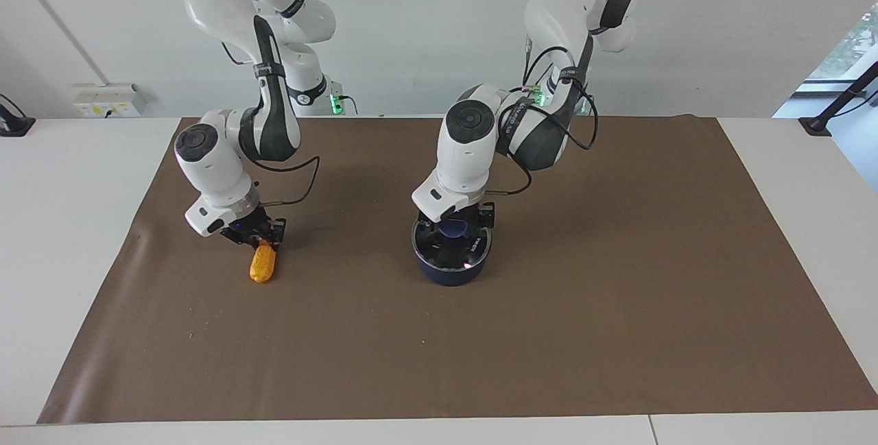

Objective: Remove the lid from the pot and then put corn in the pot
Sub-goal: 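Lift the lid with the left gripper while the right gripper lifts the corn, then move the lid aside with the left gripper while the right gripper carries corn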

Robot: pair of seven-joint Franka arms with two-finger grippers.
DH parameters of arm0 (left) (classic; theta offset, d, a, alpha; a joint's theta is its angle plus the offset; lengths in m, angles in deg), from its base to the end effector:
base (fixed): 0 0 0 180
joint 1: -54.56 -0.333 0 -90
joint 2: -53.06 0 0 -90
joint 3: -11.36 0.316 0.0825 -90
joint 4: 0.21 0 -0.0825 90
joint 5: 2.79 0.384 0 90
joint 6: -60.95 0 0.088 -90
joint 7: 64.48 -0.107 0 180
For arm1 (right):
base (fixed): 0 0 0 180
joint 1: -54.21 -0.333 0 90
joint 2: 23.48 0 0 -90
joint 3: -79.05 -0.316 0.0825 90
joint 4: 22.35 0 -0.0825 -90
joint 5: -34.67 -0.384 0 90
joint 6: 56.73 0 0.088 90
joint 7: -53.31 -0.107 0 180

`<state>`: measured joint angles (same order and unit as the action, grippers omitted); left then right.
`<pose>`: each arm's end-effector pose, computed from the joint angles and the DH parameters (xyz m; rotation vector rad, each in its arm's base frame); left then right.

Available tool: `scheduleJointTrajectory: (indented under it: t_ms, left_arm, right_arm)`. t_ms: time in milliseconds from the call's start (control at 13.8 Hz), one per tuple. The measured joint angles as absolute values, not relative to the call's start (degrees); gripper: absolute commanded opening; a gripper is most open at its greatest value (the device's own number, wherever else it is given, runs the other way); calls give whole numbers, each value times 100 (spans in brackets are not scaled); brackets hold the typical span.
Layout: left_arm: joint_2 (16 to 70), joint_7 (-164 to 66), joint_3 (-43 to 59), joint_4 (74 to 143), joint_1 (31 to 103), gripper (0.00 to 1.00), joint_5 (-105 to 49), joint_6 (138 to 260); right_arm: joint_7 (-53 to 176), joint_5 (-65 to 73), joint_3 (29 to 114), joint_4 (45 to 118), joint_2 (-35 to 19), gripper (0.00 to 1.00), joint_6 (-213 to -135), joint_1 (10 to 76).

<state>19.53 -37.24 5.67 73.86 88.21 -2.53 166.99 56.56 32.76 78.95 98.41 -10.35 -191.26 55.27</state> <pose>0.5663 -0.4433 0.4055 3.0968 -0.3056 -0.0751 0.5752 -0.0092 0.3092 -3.1176 -0.0260 -0.0188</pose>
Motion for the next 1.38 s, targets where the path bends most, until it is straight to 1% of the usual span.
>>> scheduleJointTrajectory:
  t_ms: [73, 218, 290, 363, 435, 508, 581, 798, 944, 1016, 1379]
  left_arm:
    - [1953, -3724, 567, 7386, 8821, 94, -253, 16699]
    - [1952, -3726, 567, 7386, 8822, 79, -253, 16700]
    - [1952, -3726, 567, 7386, 8823, 72, -253, 16700]
    - [1952, -3727, 567, 7386, 8824, 67, -253, 16700]
    - [1952, -3727, 563, 7385, 8826, 58, -253, 16700]
    - [1952, -3730, 563, 7383, 8829, 51, -252, 16702]
    - [1951, -3730, 563, 7383, 8829, 47, -252, 16702]
    - [1951, -3730, 563, 7383, 8829, 43, -252, 16702]
    - [1950, -3730, 561, 7379, 8829, 36, -252, 16697]
    - [1950, -3730, 555, 7365, 8830, 36, -253, 16676]
    - [2009, -3727, 582, 6964, 8738, 25, -438, 16125]
  right_arm:
    - [5660, 3276, 7881, 9626, -1032, 0, -18819, 5499]
    - [5661, 3292, 7880, 9111, -1017, 0, -18202, 5286]
    - [5660, 3354, 7879, 8929, -1006, 0, -18033, 5165]
    - [5648, 3431, 7878, 8817, -992, 0, -17936, 5062]
    - [5607, 3497, 7878, 8750, -972, 0, -17861, 4982]
    - [5574, 3542, 7879, 8705, -945, 0, -17824, 4934]
    - [5565, 3576, 7879, 8680, -918, 0, -17819, 4923]
    - [5565, 3591, 7894, 8638, -863, 0, -17815, 4933]
    - [5565, 3592, 7893, 8617, -858, 0, -17803, 4932]
    - [5565, 3593, 7893, 8606, -858, 0, -17800, 4932]
    - [5565, 3593, 7893, 8595, -857, 0, -17793, 4932]
